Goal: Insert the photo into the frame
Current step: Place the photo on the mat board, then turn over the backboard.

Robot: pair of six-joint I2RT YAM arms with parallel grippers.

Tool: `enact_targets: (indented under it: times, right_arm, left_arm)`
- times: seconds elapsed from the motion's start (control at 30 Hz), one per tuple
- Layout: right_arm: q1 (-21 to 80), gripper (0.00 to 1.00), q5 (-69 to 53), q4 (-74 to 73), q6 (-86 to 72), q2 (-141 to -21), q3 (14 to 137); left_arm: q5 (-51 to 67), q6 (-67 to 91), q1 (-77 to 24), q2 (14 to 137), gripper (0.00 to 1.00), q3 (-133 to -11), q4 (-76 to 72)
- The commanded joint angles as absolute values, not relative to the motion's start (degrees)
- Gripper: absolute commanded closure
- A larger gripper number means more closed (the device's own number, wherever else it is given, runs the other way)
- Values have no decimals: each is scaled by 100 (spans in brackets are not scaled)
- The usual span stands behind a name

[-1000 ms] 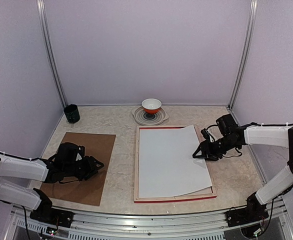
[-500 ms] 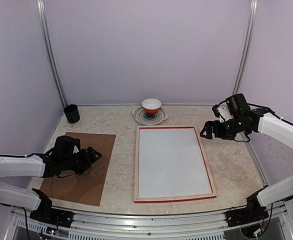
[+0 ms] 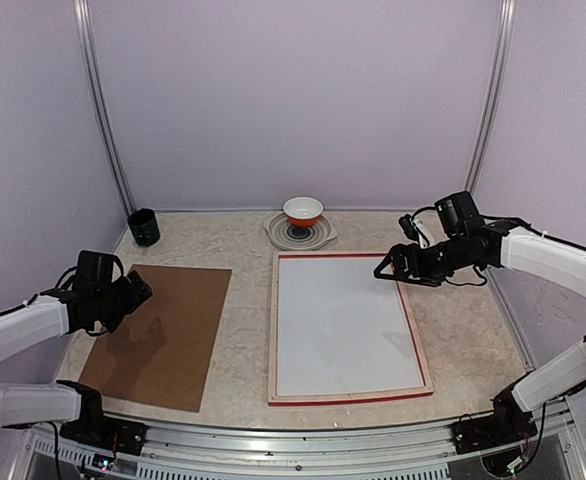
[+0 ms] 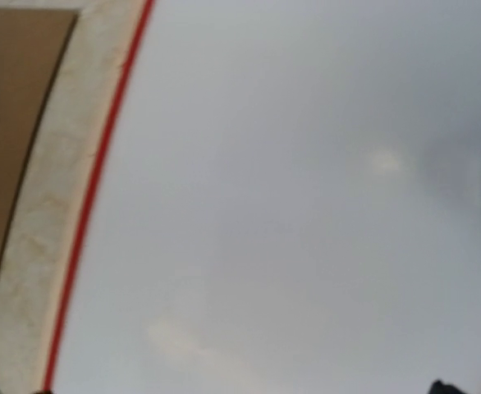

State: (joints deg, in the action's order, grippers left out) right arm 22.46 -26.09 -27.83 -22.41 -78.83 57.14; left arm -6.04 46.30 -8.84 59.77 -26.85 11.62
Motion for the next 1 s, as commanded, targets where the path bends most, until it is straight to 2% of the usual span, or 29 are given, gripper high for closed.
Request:
enact_targets:
  times: [0.0,0.5,0.7,0.97]
  right_arm:
    - [2652,1,-2855,-2537,-2353,-8136,6256]
    - [4441,1,-3220,-2317,-2587,-10073,8243]
    - [4945,1,-3423,-2378,-2696,-10976,9212]
    - [5429,1,-3391,-2493,-3036,-12289,10470]
  left_arm:
    - [-1536,4441,-580,6139,1,-3040,1934]
    - [-2746,4662,-50,6838,1,-3250,2011]
    - [-2267,4446,414,7182,1,-3138,1691]
    - [-1507,4445,427,7865,1,-2971,1184]
